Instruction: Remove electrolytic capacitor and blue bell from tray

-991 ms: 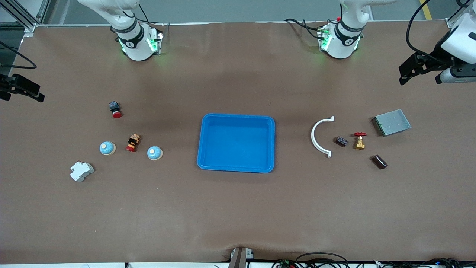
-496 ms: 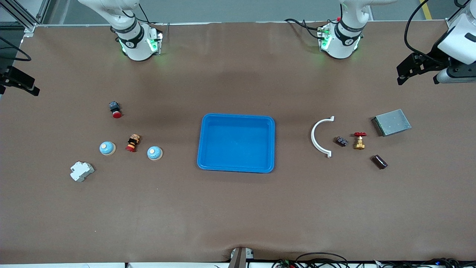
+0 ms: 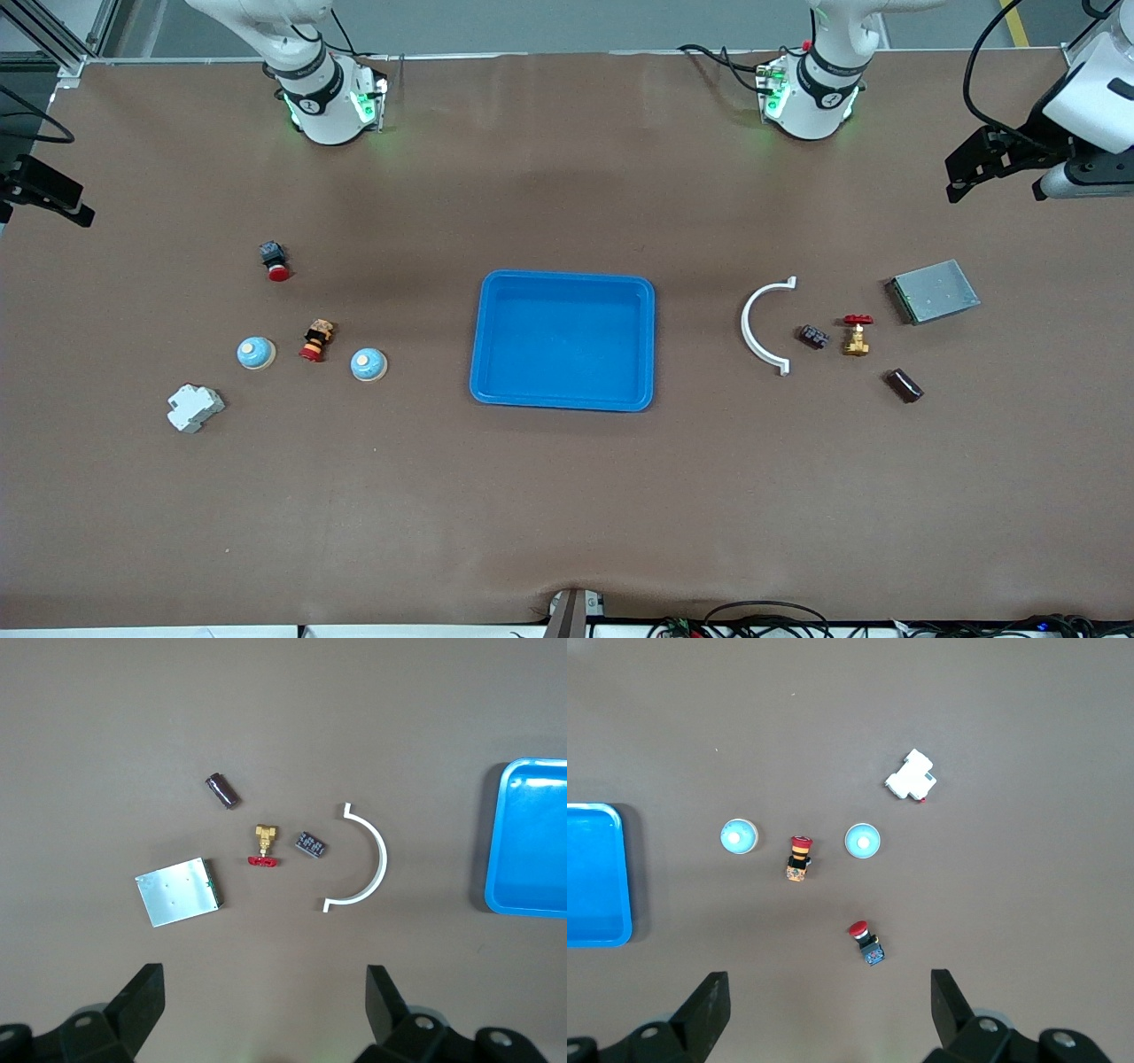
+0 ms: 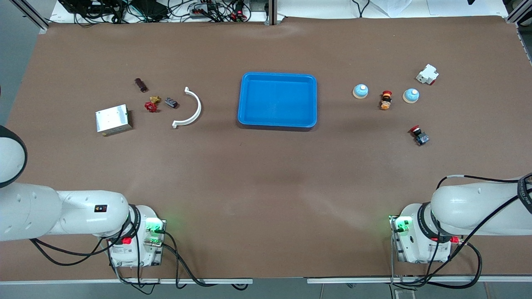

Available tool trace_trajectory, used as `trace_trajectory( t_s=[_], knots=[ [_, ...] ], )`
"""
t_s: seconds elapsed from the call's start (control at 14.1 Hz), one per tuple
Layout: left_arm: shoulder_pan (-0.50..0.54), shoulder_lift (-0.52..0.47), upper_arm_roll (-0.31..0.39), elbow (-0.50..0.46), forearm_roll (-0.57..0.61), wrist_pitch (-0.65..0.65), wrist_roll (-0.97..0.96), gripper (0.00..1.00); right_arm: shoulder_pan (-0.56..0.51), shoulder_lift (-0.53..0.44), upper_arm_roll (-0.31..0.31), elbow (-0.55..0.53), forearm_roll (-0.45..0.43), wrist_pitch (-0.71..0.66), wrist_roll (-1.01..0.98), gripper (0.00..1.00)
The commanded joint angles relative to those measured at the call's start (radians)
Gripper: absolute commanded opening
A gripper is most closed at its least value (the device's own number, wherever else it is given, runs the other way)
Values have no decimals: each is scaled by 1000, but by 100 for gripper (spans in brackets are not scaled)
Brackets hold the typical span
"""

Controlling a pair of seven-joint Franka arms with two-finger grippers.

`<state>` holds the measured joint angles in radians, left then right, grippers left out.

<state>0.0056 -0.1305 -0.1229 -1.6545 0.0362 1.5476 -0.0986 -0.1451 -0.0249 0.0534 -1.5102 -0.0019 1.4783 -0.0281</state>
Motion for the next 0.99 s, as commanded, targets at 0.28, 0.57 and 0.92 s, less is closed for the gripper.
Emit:
trace_trajectory(
  t_s=[0.28,0.57,0.92],
  knots=[
    [0,-14,-7,-8,-15,8,11,100,-22,-18,17,-16,7,-3,5,100],
    [0,-11,-15,-8,-16,6,8,100,-16,-18,16,-18,7,-6,5,100],
    [4,-9,-15,4,-21,3,-1,100,28,-18,-15,-21,5,-13,5,100]
  ],
)
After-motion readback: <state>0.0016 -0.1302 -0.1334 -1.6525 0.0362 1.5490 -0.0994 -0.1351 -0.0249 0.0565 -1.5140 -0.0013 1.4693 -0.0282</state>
